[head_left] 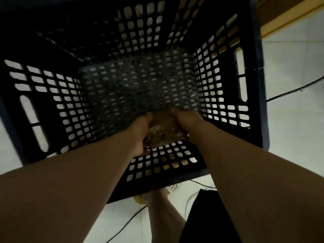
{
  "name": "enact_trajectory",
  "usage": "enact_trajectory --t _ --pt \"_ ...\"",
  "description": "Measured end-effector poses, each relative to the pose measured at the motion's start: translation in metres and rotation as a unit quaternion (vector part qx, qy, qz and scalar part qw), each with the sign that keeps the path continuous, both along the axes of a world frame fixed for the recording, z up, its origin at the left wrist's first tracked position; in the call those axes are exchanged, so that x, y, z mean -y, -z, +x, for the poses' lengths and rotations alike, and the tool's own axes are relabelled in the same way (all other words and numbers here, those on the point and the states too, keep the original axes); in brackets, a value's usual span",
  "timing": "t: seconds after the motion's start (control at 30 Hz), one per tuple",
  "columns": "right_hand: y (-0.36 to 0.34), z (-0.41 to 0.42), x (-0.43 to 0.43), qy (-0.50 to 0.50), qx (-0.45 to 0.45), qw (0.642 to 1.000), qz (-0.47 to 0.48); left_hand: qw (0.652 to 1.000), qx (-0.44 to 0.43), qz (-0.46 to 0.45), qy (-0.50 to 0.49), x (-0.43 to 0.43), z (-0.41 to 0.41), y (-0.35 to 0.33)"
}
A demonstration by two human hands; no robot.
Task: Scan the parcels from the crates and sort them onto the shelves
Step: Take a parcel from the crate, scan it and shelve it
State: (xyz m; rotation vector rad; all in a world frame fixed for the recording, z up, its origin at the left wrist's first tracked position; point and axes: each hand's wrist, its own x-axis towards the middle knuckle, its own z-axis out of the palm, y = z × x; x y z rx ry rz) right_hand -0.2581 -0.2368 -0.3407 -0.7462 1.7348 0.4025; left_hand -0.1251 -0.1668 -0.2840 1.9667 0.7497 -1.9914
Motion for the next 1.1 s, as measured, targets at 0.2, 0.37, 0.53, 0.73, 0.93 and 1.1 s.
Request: enact_trajectory --t 0.2,0.37,0.53,0.73,0.93,1.1 --pt "-0.128 0.019 0.013 0.081 0.056 0.995 0.002 0.999 0.024 -0.041 -0.024 -0.001 0.028 -0.113" --pt "-0.260 0.031 0.031 0.130 0.093 0.986 -0.035 0.994 0.051 -0.085 -0.054 0.014 0.052 -0.232" --pt "-0.400 0.043 0.048 0.177 0.148 0.972 -0.046 0.983 0.020 -0.170 -0.064 0.033 0.080 -0.357" --pt "-0.556 0.068 0.065 0.190 0.224 0.952 -0.090 0.958 0.014 -0.285 -0.017 0.052 0.130 -0.502" --pt "-0.691 0.098 0.065 0.122 0.320 0.930 -0.131 0.911 0.058 -0.408 0.017 0.059 0.182 -0.632" --pt "-0.779 0.129 0.069 0.065 0.360 0.910 -0.196 0.849 0.070 -0.521 0.054 0.058 0.228 -0.712"
